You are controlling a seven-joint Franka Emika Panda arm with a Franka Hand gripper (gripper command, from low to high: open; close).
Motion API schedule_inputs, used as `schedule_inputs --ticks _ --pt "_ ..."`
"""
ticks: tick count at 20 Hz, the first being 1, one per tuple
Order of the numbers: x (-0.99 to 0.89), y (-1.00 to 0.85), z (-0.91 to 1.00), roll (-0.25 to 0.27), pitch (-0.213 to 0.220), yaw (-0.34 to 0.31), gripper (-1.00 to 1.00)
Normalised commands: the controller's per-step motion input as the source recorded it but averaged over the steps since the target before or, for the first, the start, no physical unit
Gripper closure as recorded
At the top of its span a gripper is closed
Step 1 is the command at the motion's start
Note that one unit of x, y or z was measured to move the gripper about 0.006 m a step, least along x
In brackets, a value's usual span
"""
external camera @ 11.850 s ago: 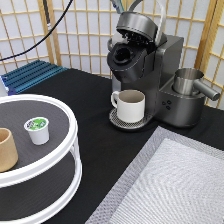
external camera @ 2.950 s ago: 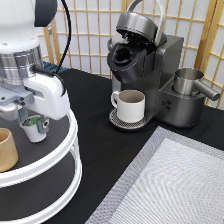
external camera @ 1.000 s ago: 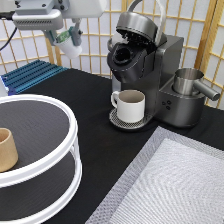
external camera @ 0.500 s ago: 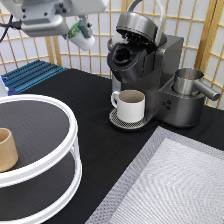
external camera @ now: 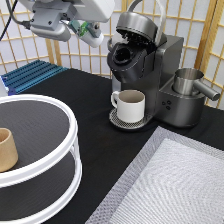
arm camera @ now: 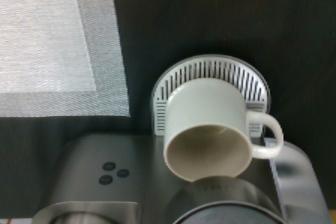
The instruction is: Make coffee
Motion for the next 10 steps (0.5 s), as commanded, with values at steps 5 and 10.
schedule_inputs --ticks 5,10 --pt "0.29 0.63 0.34 -0.010 0.114 -0.109 1.00" --pt "0.25 0.77 0.23 -0.081 0.079 -0.069 1.00"
